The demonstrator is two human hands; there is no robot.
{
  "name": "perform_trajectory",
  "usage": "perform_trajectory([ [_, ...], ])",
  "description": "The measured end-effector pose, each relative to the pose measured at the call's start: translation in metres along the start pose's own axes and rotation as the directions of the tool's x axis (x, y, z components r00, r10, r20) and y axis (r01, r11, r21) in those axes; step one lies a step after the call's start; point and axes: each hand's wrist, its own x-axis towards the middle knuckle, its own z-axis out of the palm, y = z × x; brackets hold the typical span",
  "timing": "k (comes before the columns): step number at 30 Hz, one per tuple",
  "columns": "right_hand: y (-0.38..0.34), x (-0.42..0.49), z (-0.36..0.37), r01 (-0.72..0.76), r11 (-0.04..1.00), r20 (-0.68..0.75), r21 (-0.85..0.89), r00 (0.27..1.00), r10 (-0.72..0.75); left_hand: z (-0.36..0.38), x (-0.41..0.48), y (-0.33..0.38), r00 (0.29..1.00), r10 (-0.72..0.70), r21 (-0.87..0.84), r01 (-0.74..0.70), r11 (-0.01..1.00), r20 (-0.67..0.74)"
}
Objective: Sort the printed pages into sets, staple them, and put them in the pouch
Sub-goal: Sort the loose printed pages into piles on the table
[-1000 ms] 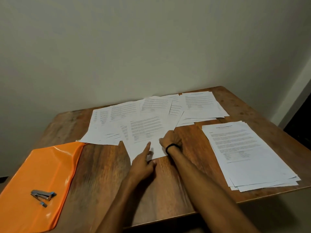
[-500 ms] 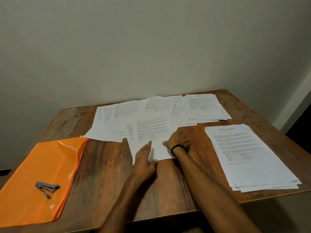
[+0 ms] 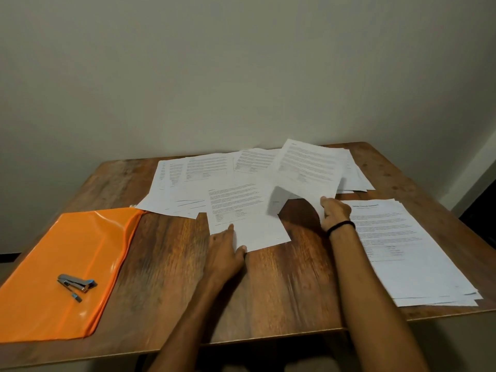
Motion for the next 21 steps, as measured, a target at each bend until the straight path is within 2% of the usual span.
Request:
perform_trajectory([
  [2, -0.002, 0.006, -0.003, -0.115, 0.992, 0.112, 0.06, 0.988, 0.108, 0.0, 0.005, -0.002, 0.991, -0.054, 0.013, 0.056, 0.998, -0.123],
  [4, 0.003, 0.009, -0.002, -0.129, 0.991, 0.178, -0.021, 0.975, 0.131, -0.004, 0.013, -0.004, 0.972, -0.157, 0.002, 0.16, 0.987, -0.174],
  [6, 0.011, 0.006, 0.004, 0.006, 0.984, 0.212, -0.18, 0.977, 0.033, -0.008, 0.023, -0.011, 0.961, -0.22, -0.021, 0.22, 0.975, -0.166],
  [9, 0.026, -0.004, 0.017, 0.288, 0.883, 0.334, -0.371, 0.928, -0.163, -0.02, 0.024, -0.013, 0.968, -0.169, -0.053, 0.162, 0.985, -0.188],
  [12, 0.036, -0.016, 0.026, 0.341, 0.837, 0.432, -0.428, 0.891, -0.142, -0.03, 0.018, -0.012, 0.98, -0.101, 0.045, 0.111, 0.993, -0.17],
  [15, 0.036, -0.025, 0.031, 0.31, 0.865, 0.465, -0.395, 0.879, -0.102, -0.032, 0.015, -0.017, 0.988, -0.074, 0.063, 0.083, 0.995, -0.134],
  [17, 0.036, -0.027, 0.03, 0.281, 0.885, 0.477, -0.372, 0.876, -0.078, -0.026, 0.015, -0.017, 0.969, -0.09, -0.076, 0.075, 0.994, -0.231],
  [19, 0.036, -0.025, 0.024, 0.252, 0.89, 0.472, -0.379, 0.88, -0.049, -0.02, 0.016, -0.011, 0.921, -0.173, -0.262, 0.081, 0.962, -0.35],
  [21, 0.033, -0.023, 0.015, 0.239, 0.881, 0.477, -0.408, 0.879, -0.018, -0.019, 0.019, 0.005, 0.911, -0.256, -0.451, 0.09, 0.888, -0.324],
])
